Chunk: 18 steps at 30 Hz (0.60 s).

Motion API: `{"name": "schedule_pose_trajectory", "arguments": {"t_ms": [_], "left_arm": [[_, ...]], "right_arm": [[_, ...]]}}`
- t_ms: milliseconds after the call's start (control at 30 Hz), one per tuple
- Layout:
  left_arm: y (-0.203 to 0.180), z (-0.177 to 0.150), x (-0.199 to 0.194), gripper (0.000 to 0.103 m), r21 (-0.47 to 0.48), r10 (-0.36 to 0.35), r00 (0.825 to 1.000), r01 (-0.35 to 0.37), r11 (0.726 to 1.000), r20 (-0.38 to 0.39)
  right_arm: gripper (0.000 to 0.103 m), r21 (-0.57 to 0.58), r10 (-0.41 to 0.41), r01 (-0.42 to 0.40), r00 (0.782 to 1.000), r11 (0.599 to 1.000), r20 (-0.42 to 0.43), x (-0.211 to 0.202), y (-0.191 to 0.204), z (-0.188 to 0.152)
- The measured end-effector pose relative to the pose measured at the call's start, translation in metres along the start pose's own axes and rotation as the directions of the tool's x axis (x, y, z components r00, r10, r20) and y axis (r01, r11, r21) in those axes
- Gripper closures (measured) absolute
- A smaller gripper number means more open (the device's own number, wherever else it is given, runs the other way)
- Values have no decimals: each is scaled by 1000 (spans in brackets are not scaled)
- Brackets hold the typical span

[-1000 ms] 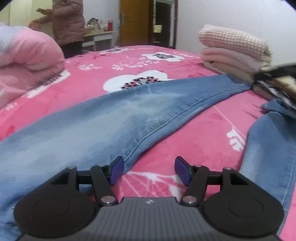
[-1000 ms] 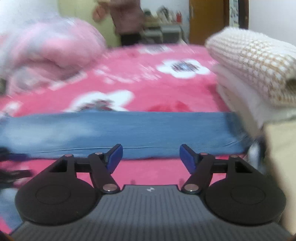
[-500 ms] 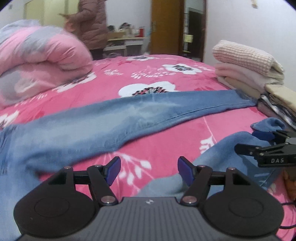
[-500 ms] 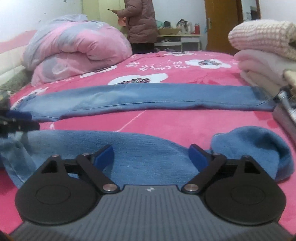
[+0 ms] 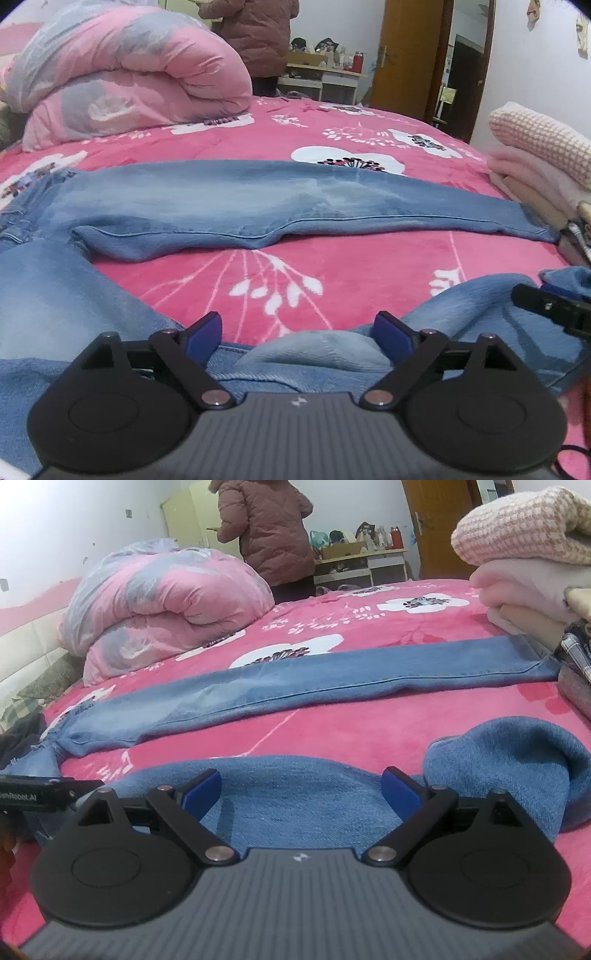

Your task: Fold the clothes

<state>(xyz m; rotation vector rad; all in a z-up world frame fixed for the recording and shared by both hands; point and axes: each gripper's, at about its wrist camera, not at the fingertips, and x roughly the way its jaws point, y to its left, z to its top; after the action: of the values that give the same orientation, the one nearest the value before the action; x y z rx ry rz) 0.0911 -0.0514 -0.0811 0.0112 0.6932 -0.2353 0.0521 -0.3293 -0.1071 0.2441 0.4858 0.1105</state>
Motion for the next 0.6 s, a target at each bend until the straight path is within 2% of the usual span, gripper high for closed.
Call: {"name": "schedule_pose_trajectory", "arguments": {"t_ms": [233,600], "left_arm": [[-3,-1,2,6,-25,45,999,-45,999,-4],[-1,-9,3,2,-56,42,999,-40,998,35]], "right_arm": [[8,-17,-18,18,1000,1000,-8,2,5,1],[8,15,1,-1,1000,1000,1,-1,-1,1]]}}
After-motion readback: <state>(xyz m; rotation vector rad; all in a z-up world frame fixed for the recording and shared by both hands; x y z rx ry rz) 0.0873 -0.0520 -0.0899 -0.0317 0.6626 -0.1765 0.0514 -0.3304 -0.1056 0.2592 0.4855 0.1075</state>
